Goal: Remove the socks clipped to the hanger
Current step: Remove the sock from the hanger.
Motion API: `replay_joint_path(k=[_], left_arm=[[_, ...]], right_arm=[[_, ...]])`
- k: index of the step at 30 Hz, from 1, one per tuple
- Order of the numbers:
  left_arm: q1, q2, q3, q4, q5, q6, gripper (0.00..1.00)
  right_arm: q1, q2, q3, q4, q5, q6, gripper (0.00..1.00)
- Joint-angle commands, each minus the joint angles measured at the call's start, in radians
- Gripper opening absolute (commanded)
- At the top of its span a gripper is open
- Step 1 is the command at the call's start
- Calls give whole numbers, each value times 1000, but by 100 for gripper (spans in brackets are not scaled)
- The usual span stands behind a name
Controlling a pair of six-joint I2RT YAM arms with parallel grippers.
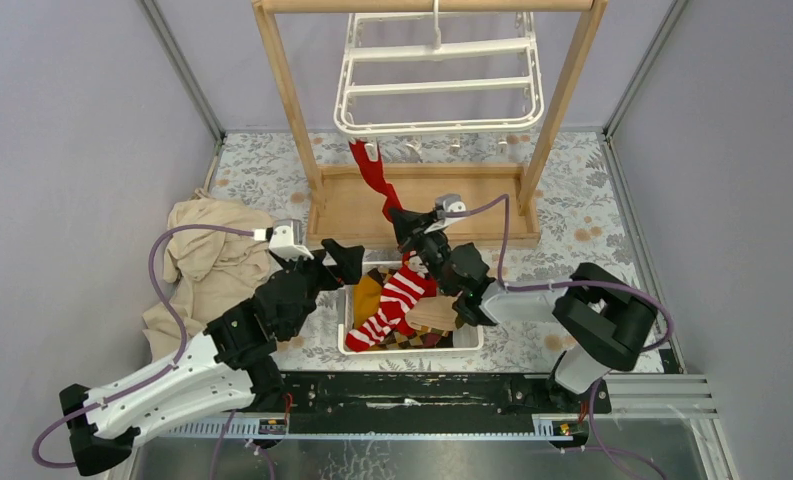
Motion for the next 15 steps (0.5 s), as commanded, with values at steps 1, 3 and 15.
replay_joint_path(k=[1,3,15], left_arm=[[-4,64,100,161,-51,82,99],[-4,110,135,185,-51,101,98],[-4,206,348,175,-55,206,98]], right_arm=[[0,-106,-58,36,-58,24,0],[7,-128,-74,20,-83,29,0],[133,-63,30,-154,-84,-42,0]])
